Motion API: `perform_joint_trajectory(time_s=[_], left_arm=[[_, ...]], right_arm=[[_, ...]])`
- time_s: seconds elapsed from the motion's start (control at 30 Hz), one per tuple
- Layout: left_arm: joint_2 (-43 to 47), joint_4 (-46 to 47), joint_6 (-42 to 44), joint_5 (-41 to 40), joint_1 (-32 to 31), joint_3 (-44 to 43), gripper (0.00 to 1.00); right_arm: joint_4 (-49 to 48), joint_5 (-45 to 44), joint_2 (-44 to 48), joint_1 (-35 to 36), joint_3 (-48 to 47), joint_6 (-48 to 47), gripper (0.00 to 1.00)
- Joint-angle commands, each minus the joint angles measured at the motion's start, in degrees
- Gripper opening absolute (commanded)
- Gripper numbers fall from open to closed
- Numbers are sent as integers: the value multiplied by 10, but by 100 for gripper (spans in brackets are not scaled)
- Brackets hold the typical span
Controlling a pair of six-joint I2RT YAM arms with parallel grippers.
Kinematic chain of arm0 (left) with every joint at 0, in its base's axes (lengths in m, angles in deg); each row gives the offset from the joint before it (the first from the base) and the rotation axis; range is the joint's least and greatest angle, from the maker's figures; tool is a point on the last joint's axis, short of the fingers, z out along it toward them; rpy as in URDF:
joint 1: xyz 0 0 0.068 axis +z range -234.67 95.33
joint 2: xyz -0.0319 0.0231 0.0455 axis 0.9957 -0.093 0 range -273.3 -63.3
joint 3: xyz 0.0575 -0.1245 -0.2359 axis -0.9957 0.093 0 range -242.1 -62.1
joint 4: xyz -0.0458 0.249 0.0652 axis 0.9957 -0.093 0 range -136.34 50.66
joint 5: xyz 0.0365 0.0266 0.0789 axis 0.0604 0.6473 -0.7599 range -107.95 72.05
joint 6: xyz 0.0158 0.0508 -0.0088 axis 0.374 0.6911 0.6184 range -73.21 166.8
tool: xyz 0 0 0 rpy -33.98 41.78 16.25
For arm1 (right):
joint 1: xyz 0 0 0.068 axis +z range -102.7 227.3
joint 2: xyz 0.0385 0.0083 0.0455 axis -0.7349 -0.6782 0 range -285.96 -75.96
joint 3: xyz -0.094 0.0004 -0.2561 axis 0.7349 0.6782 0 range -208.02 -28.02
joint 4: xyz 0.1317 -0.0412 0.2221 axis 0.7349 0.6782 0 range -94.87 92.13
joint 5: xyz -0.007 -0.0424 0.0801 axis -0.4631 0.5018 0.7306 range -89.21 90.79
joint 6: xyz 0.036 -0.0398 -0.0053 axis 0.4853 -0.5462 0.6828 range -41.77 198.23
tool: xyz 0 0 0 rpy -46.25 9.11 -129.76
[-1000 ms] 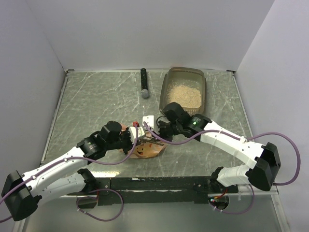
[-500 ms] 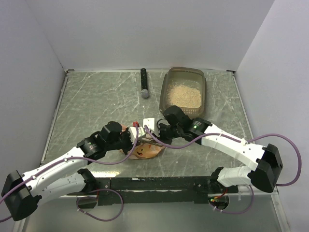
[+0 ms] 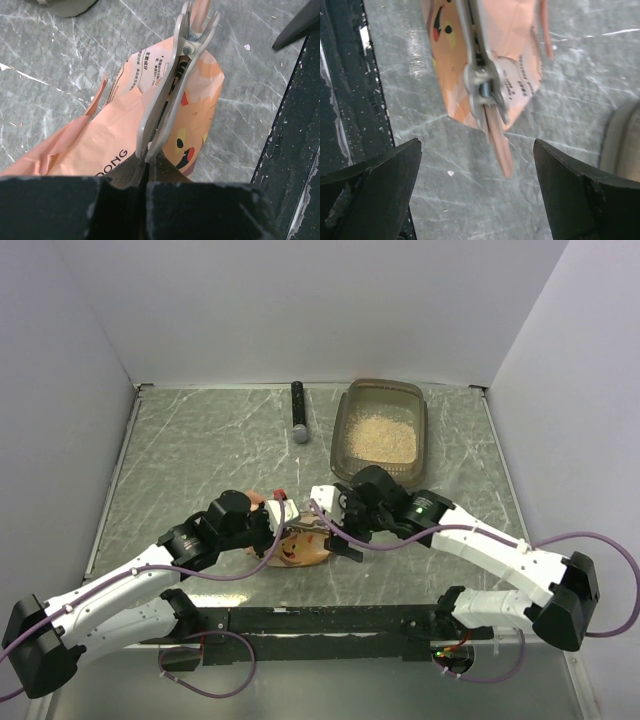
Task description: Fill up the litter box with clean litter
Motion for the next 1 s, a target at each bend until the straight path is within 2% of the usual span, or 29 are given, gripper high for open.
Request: perform_joint_trajectory(time_s=[0.0, 0.1, 0.2, 0.23, 0.3, 0.33, 0.4, 0.47, 0.5, 0.63, 0.77, 0.87, 0.9, 0.97], left_arm=[[14, 35, -3, -15, 4, -29, 6], [14, 36, -3, -20, 4, -31, 11], [17, 29, -3, 2, 4, -37, 30], [21, 22, -1, 8, 4, -40, 40], [25, 10, 1, 16, 4, -52, 47], [27, 4, 4, 21, 4, -59, 57], [32, -24, 5, 18, 4, -80, 66], [35, -63, 2, 27, 4, -97, 81], [36, -75, 3, 33, 4, -116, 99], [48, -121, -17, 47, 4, -157, 99], [76, -113, -49, 26, 4, -168, 97], [80, -113, -96, -53, 4, -178, 97], [76, -116, -104, -110, 4, -188, 97], [57, -132, -106, -171, 4, -202, 97]], right_arm=[[-5, -52, 52, 0, -24, 38, 100], [-20, -81, 76, 0, -30, 81, 100], [-25, -115, 89, 0, -45, 126, 100], [-28, -127, 90, 0, -49, 140, 100], [-27, -160, 91, -1, -66, 193, 100], [-21, -181, 88, 0, -73, 206, 100], [-3, -183, 81, 0, -101, 247, 100], [50, -183, 59, 0, -130, 258, 100], [67, -183, 52, 0, -158, 264, 100], [69, -217, 46, 0, -168, 304, 100], [53, -246, 56, 0, -168, 346, 100], [37, -267, 79, 0, -153, 381, 100], [30, -292, 85, -1, -144, 399, 100], [22, -328, 103, -1, -129, 418, 100]])
